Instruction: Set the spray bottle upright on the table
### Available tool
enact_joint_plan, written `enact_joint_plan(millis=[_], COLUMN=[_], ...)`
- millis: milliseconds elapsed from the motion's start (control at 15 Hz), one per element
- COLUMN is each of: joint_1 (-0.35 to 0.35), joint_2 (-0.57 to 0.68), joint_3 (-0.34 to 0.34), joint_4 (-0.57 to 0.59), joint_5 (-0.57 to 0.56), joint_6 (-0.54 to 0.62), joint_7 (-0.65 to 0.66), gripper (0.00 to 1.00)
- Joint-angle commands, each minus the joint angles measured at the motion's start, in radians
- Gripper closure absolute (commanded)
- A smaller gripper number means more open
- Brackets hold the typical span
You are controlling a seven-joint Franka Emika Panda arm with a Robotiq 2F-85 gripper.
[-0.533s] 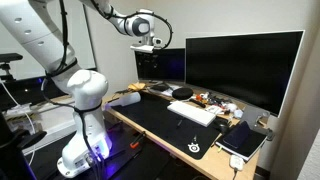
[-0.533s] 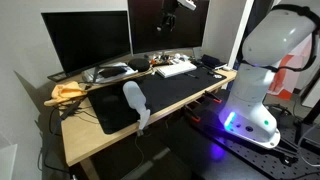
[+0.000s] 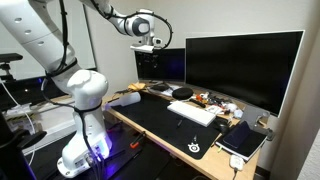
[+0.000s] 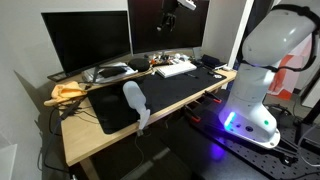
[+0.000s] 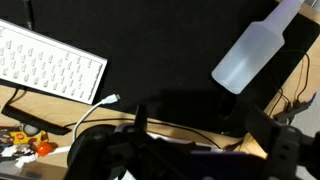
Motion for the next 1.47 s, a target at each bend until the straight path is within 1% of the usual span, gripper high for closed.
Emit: enact_joint_plan(millis=[0, 200, 467, 667, 1067, 1400], joint_1=[-0.012, 0.0, 0.013, 0.014, 0.03, 0.047], joint_2=[0.011, 0.038, 0.099, 0.157, 0.277, 0.378], joint_3=[0.018, 0.032, 0.087, 0.15, 0.266, 0.317], joint_4=[0.003, 0.015, 0.036, 0.055, 0.111, 0.165], joint_5=[0.023, 0.068, 0.118, 0.086, 0.024, 0.002], joint_6=[0.015, 0.043, 0.12, 0.144, 0.13, 0.096], joint_7=[0.013, 0.044, 0.119, 0.208, 0.38, 0.533], gripper=[0.0, 0.0, 0.0, 0.0, 0.0, 0.0])
